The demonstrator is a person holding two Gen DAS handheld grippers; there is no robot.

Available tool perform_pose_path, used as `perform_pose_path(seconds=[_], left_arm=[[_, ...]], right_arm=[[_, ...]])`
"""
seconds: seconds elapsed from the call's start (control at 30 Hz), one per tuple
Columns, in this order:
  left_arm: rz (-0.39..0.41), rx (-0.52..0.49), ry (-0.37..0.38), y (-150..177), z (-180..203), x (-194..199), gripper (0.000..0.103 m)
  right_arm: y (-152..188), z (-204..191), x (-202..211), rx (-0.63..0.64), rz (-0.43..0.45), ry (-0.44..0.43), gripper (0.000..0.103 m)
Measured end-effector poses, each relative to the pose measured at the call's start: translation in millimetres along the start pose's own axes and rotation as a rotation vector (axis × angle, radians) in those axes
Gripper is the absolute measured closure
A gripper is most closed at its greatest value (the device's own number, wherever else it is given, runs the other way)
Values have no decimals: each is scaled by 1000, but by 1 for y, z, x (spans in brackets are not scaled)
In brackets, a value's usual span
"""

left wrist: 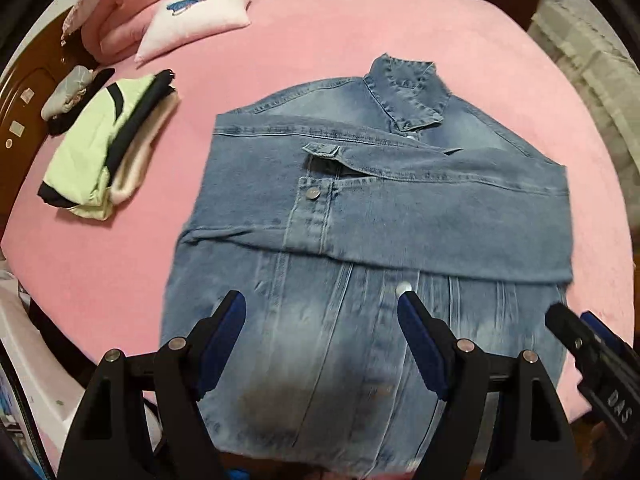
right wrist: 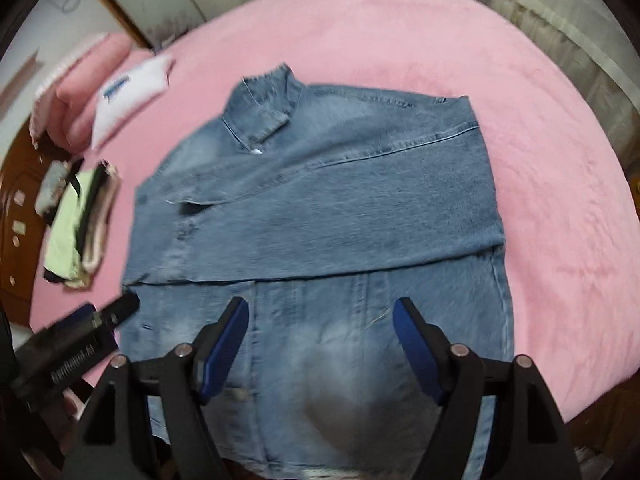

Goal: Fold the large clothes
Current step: 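Grasp the jacket hem with the right gripper and lift it toward the collar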

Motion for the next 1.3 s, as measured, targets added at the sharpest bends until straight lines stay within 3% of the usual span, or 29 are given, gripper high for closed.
perform_pose_path(seconds=[0.27,0.57,0.77,0.93,1.0,1.1,1.3], left_arm=[[50,33,9,59,-39,49,26],[-19,174,34,145,-80,35,26],[-97,339,92,220,-101,-4,26],[-157,471,89,270,-119,-24,26],[-155,499,85,283,-125,-31,26],[-141,527,65,295,-131,-38,26],[-128,655,111,311,-140,-55,26]], right_arm=[[50,-1,48,-114,51,-65,27],[98,58,59,-248,48,-84,27],[135,123,45,-370,50,-40,27],[159,169,26,-474,81,-58,27],[169,187,13,-515,92,-64,27],[177,207,-2,-536,105,-3,27],[183,238,-32,-638,110,21,27]])
Point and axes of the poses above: each gripper's, at about its wrist camera, not at the fingertips, and x roughly against the way its jaws point, z to its right, y to its underside, the point moved 5 cm from there along -x, roughly the way its jaws point, and after that the axes turned 15 degrees about -x, right-handed, at the moved point
